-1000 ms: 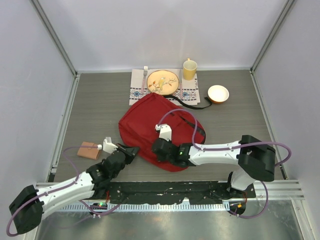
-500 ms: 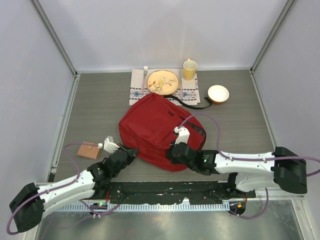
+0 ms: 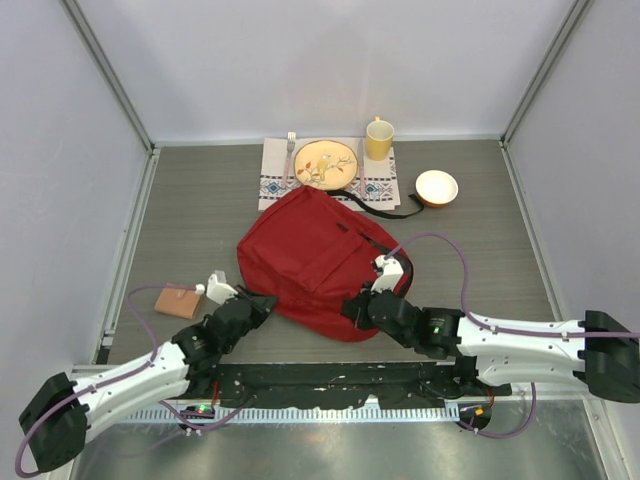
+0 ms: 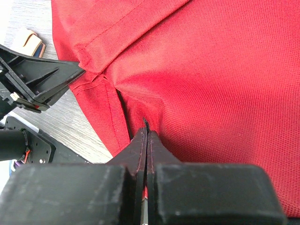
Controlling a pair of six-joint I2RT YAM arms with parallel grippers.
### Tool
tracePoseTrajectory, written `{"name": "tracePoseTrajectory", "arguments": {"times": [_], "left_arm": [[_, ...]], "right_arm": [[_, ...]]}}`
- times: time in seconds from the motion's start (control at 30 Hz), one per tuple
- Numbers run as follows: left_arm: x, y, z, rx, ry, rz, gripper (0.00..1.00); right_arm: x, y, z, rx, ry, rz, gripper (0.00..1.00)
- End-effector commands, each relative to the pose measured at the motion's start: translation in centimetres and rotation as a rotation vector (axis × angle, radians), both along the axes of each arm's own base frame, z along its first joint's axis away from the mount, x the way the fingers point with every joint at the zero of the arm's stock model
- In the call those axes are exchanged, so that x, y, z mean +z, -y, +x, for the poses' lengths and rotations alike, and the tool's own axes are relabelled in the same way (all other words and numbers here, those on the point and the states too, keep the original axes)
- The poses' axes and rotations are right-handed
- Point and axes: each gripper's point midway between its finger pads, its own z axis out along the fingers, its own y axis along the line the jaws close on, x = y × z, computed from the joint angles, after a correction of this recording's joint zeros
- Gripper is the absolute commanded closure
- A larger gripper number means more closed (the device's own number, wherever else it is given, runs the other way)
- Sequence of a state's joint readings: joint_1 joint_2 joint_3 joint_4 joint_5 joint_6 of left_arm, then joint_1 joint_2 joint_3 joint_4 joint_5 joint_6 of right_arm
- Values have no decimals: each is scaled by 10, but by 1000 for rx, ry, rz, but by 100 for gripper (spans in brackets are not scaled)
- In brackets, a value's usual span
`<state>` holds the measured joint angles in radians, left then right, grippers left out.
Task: Pack the student bag
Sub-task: Zip the student bag at the center of the board.
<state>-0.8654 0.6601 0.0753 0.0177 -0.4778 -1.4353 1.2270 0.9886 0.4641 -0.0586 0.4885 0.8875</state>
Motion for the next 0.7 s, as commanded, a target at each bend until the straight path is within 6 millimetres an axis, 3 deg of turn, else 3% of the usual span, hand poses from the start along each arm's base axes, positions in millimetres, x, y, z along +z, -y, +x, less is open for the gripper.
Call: {"name": "tracePoseTrajectory", "arguments": {"times": [0.0,0.03,0.07,0.1,0.2,0.33,0.5,0.67], "left_arm": [[10,-5,3,-56,49,118,77],[11,-4,1,-80,44,142,66],[15,-4,1,-108,57,180,48],[30,-1,4,-117,82,178,41],[43,-4,-1,-152,76,233,23],[47,-5,-15,-168,-21,210,16],[26,33,-47,-264,-164,-13,16],[26,45,-52,-227,-153,-32,14]], "right_arm": [[20,-3,10,-34,54,39,99],[21,-5,9,-29,52,42,99],[23,-7,10,-27,54,47,99],[21,-8,9,-23,51,45,99],[24,-10,11,-26,55,54,99],[27,-12,11,-23,56,60,99],[27,-13,10,-17,57,60,99],[28,-12,10,-20,58,65,99]]}}
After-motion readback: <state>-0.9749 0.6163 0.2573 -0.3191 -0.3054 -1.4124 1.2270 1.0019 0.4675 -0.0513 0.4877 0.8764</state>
